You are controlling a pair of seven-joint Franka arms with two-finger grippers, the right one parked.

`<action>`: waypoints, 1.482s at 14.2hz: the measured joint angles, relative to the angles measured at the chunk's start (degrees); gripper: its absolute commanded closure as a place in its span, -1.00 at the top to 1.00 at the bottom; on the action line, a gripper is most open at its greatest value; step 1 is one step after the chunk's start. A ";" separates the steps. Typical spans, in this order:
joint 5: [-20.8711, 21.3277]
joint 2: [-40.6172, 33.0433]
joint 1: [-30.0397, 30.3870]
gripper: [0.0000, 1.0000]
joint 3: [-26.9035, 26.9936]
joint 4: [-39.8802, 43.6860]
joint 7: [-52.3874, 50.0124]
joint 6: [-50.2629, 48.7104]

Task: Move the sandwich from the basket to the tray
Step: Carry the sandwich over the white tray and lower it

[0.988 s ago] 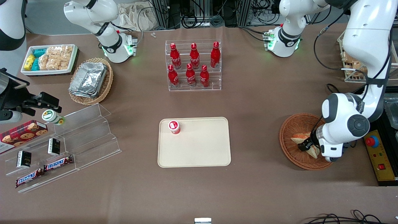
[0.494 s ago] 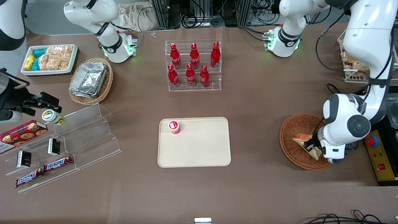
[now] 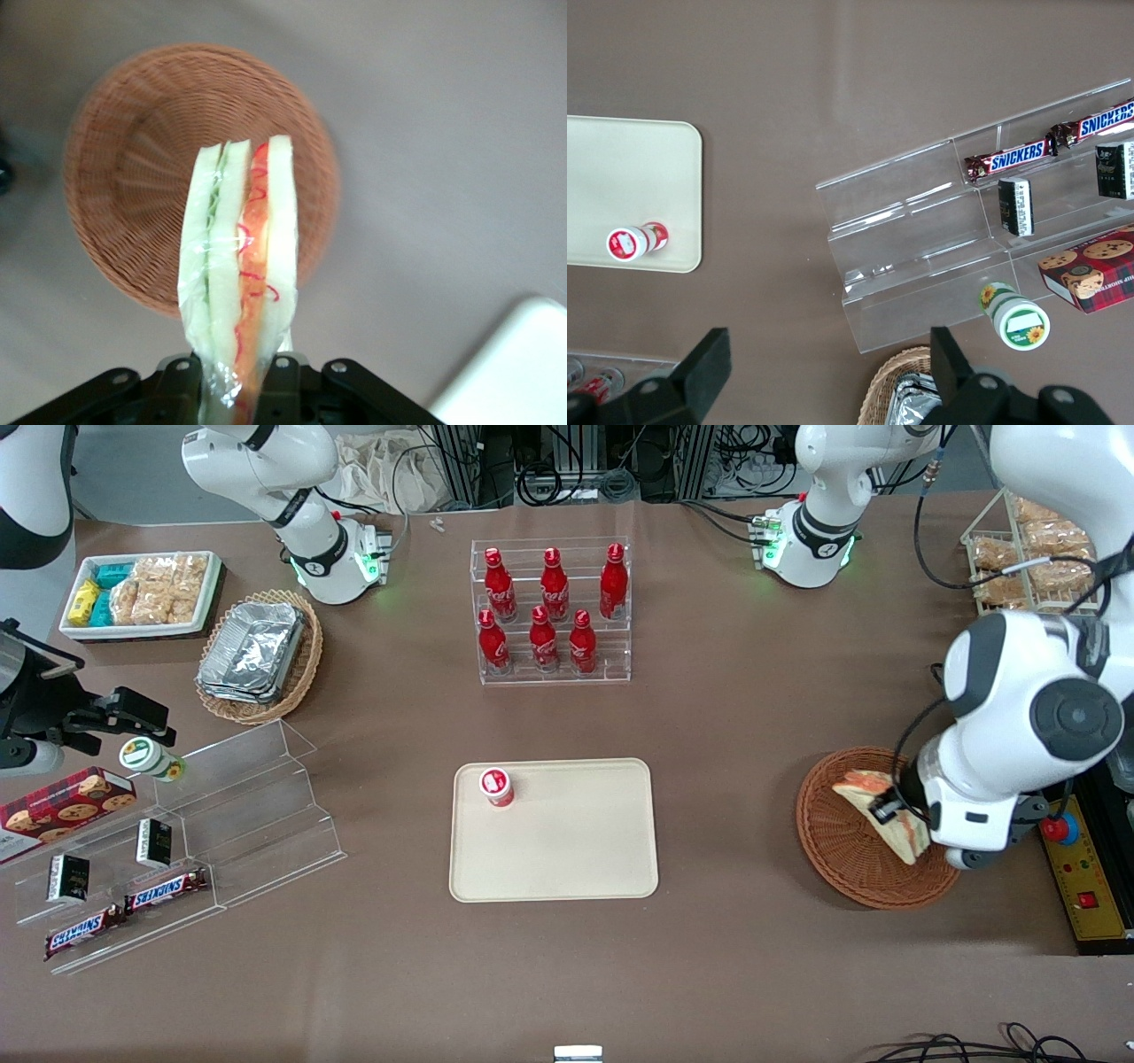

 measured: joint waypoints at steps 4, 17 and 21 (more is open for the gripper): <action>-2.57 1.53 -0.73 -1.00 -9.40 0.90 3.45 2.33; 18.10 24.65 -17.42 -0.96 -11.06 0.66 -2.56 25.43; 22.34 26.57 -17.35 1.00 -10.33 0.99 -2.52 27.56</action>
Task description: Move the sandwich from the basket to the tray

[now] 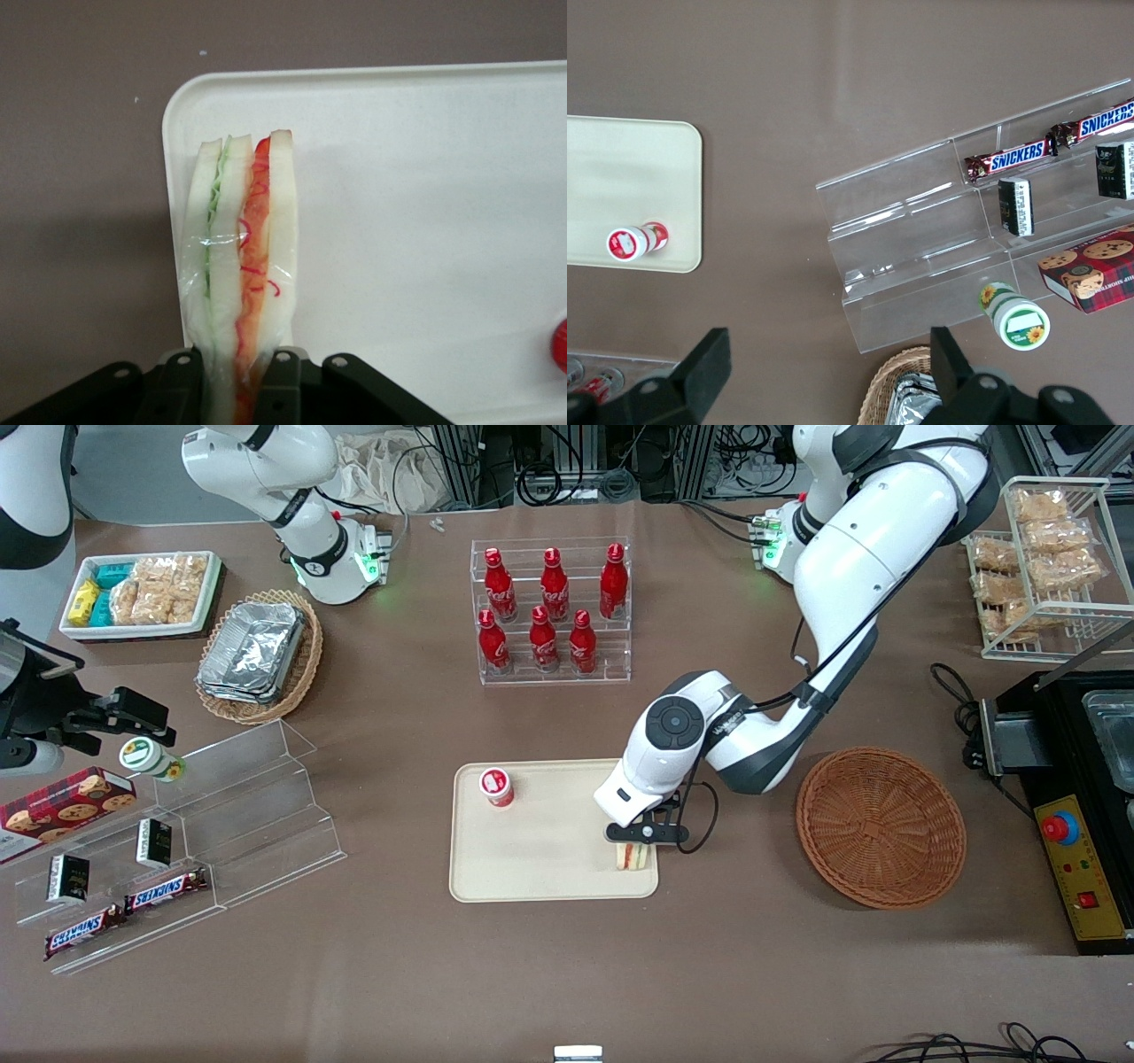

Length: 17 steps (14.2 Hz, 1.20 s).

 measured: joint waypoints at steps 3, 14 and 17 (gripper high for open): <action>1.28 0.68 0.01 1.00 0.55 0.01 0.00 1.23; -18.82 -25.35 9.49 1.00 -0.22 0.43 15.31 -19.73; -24.12 -30.69 16.83 1.00 -0.12 0.75 25.91 -27.61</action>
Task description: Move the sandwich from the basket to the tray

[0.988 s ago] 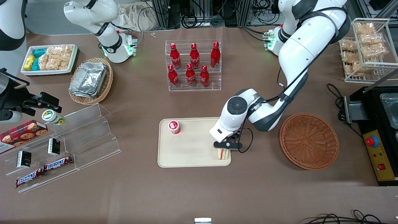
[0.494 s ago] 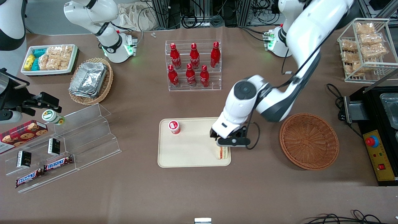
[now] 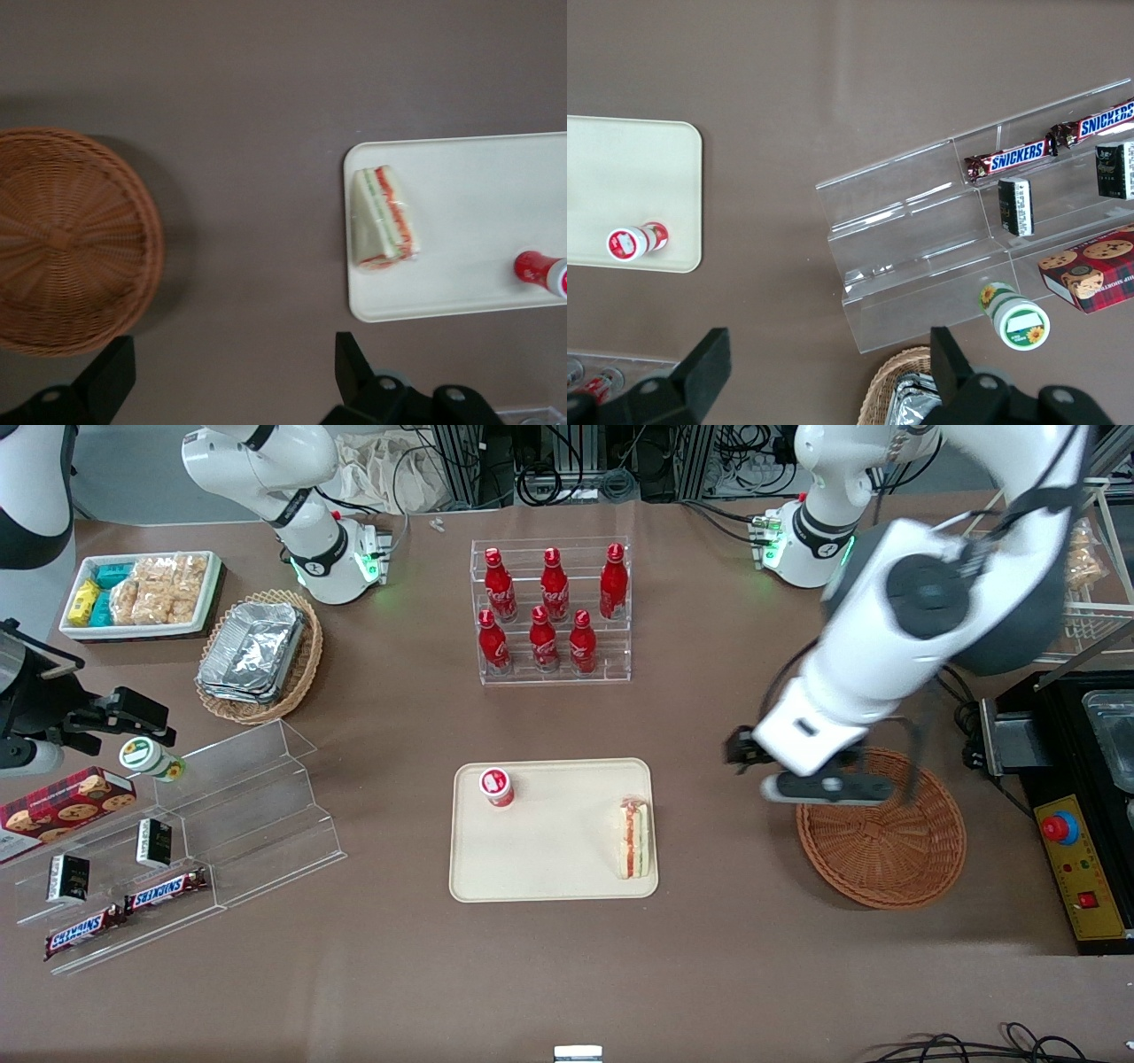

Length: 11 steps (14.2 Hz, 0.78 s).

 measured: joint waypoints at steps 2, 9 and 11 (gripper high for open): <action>-1.14 -1.97 2.53 1.00 -0.01 0.84 2.06 -4.23; -7.82 -9.77 8.07 1.00 2.28 1.32 8.93 -12.31; -7.99 -11.89 3.00 1.00 9.78 1.32 9.21 -14.30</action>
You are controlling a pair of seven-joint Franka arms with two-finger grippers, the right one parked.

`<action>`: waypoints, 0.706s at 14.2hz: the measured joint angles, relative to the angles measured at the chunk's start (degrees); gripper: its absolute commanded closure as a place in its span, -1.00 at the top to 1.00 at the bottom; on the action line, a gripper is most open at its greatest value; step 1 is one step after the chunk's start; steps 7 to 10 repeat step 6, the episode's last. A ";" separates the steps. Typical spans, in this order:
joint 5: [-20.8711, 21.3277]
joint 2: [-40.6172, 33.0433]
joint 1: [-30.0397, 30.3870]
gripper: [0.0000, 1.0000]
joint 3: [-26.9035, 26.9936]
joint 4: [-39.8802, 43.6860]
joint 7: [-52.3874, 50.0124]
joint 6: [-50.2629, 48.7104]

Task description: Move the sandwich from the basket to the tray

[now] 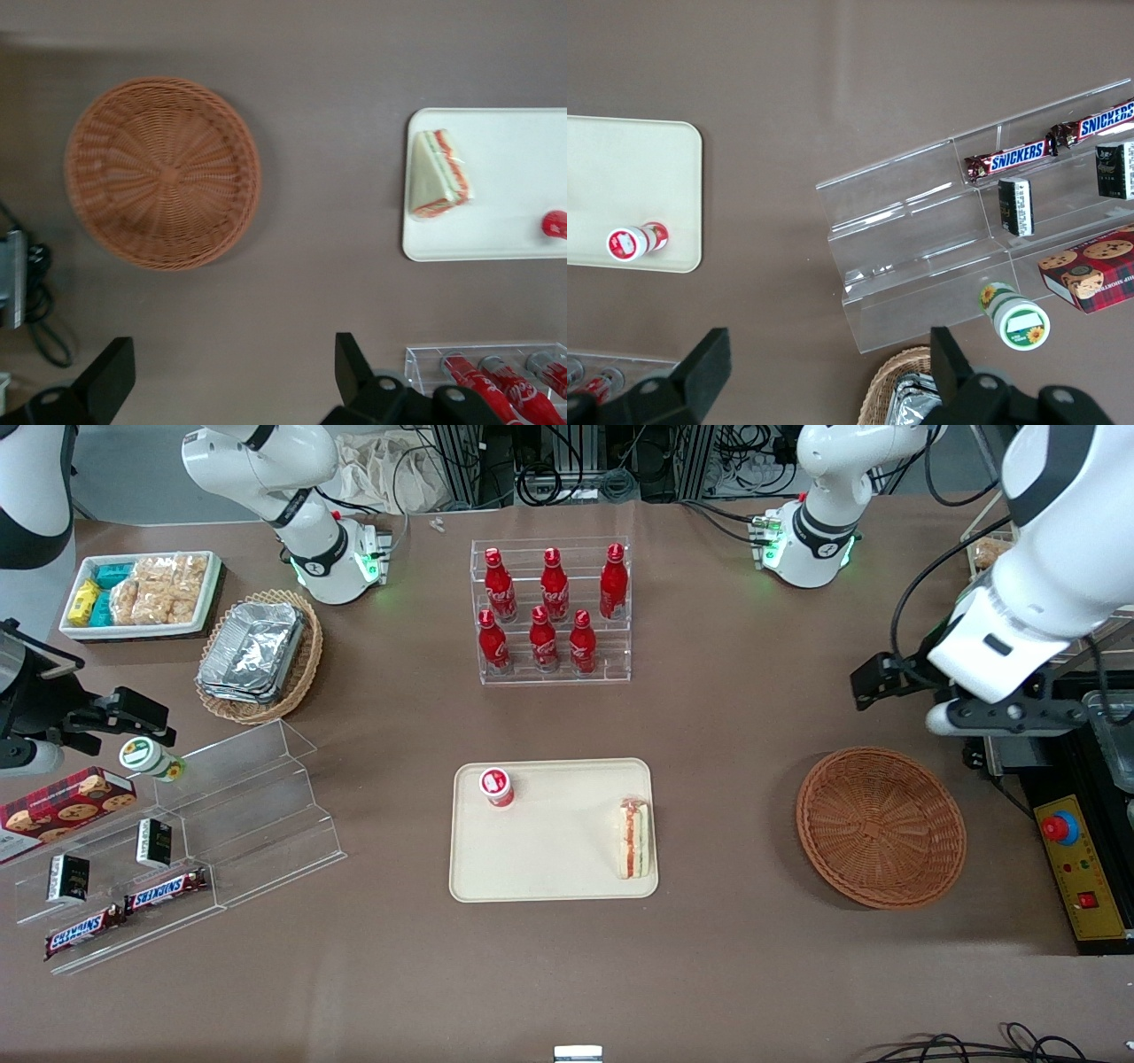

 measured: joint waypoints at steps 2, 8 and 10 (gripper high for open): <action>-0.26 -2.03 -10.12 1.00 12.13 0.00 0.17 -0.74; -0.37 -4.39 -18.10 1.00 20.53 0.01 0.42 -3.54; -0.37 -4.39 -18.10 1.00 20.53 0.01 0.42 -3.54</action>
